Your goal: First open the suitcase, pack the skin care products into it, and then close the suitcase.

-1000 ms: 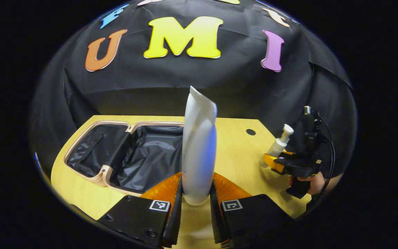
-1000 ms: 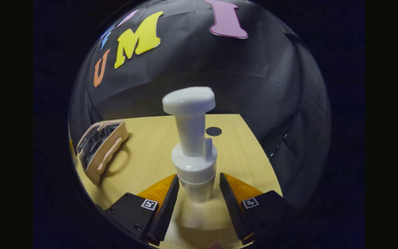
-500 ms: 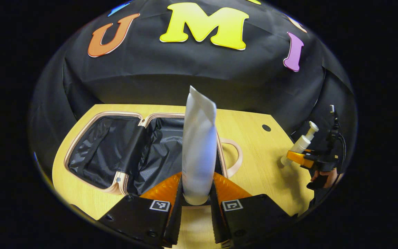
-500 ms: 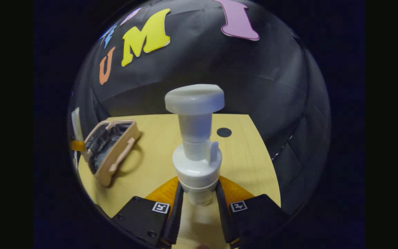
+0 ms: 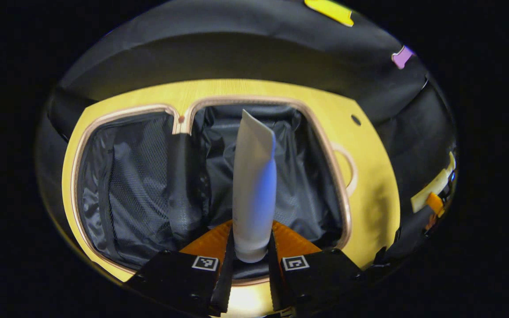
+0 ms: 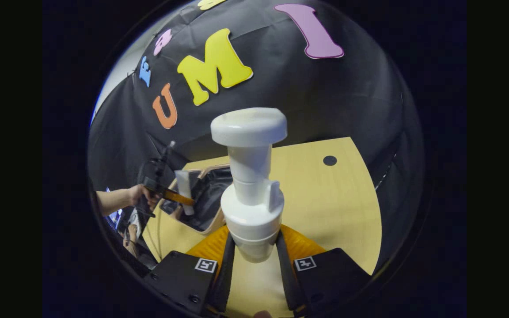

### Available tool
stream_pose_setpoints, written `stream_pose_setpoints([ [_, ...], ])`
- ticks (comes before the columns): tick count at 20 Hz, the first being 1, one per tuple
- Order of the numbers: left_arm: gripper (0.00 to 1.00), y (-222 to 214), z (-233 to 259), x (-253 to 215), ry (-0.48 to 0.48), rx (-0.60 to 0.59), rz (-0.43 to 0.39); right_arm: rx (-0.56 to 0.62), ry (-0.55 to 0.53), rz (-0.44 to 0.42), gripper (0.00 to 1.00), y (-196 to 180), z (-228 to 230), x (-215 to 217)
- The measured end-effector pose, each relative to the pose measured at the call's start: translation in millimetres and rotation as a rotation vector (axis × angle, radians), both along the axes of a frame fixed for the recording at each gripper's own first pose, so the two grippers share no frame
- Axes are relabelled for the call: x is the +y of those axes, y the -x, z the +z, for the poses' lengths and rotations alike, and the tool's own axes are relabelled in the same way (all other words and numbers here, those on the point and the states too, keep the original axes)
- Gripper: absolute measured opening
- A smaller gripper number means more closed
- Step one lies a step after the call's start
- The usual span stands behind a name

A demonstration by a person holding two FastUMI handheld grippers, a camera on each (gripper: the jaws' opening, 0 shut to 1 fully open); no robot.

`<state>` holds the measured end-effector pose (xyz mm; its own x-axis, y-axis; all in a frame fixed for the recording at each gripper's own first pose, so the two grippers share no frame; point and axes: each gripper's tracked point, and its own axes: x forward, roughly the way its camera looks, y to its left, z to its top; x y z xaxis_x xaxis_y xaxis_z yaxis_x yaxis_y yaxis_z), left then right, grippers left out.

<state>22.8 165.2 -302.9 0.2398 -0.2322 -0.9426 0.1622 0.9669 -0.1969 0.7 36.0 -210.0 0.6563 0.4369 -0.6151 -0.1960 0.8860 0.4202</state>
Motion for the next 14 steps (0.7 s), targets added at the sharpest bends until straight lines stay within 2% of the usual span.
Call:
stream_pose_setpoints([
  [4,0.38,7.0,-22.0,0.5,-0.034,0.173,-0.098,-0.006,-0.027,0.014,0.46,14.7,18.6,16.7],
  [6,0.38,10.1,-30.7,-1.3,-0.05,0.231,-0.107,-0.012,-0.019,0.02,0.46,14.6,31.6,17.0],
  [7,0.45,9.5,-36.2,-2.4,-0.059,0.248,-0.102,-0.011,-0.018,0.023,0.46,17.4,34.4,20.3],
  [8,0.45,8.4,-38.4,-3.3,-0.066,0.253,-0.099,-0.008,-0.013,0.025,0.46,18.3,35.9,23.4],
  [9,0.39,9.8,-40.2,-4.7,-0.067,0.258,-0.099,-0.002,-0.007,0.033,0.46,18.9,38.3,27.7],
  [10,0.4,11.0,-40.2,-8.4,-0.056,0.258,-0.098,0.009,-0.002,0.048,0.46,20.6,38.3,33.8],
  [11,0.45,11.3,-39.9,-9.4,-0.057,0.258,-0.098,0.014,-0.004,0.076,0.46,21.0,40.9,42.3],
  [12,0.55,10.4,-38.7,-11.5,-0.052,0.247,-0.097,0.018,-0.004,0.106,0.44,19.6,43.7,52.0],
  [13,0.53,11.4,-36.8,-11.9,-0.05,0.238,-0.095,0.023,0.007,0.13,0.46,15.6,44.5,60.3],
  [14,0.55,10.9,-31.8,-13.4,-0.042,0.22,-0.086,0.029,0.024,0.152,0.46,9.8,42.6,69.3],
])
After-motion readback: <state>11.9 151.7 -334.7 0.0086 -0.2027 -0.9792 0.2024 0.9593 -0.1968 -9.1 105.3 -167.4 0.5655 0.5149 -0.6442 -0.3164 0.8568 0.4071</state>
